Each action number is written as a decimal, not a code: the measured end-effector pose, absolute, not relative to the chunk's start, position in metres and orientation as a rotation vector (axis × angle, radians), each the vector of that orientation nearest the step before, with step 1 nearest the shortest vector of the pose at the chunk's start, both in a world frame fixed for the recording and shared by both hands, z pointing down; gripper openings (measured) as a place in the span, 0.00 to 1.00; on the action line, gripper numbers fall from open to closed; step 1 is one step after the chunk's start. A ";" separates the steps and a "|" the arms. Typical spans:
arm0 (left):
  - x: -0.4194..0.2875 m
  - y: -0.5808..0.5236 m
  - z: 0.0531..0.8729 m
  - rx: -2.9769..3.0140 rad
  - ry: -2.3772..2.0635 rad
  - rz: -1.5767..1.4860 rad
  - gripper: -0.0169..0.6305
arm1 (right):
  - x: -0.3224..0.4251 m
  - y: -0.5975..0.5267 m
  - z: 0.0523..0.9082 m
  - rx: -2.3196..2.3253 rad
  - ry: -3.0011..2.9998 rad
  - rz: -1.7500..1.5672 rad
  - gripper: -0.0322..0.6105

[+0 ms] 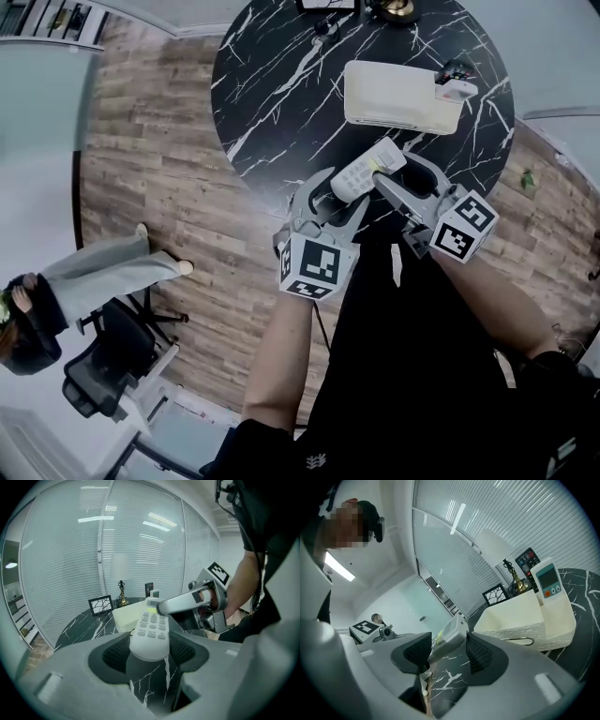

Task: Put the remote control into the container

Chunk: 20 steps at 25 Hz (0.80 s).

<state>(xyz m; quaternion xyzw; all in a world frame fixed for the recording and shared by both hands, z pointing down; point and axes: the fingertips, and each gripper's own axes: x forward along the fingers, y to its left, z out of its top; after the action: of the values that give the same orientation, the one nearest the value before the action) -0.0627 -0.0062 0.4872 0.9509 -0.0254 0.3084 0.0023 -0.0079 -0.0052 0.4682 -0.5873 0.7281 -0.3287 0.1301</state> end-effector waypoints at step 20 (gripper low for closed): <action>-0.050 -0.012 0.478 2.945 -0.133 0.851 0.42 | -0.013 -0.036 0.398 -1.633 2.169 -0.708 0.21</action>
<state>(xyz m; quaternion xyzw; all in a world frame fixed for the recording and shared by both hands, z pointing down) -0.0496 -0.0119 0.4785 0.9591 -0.0434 0.2772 0.0367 -0.0127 -0.0358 0.3983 -0.5738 0.7622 -0.2489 0.1670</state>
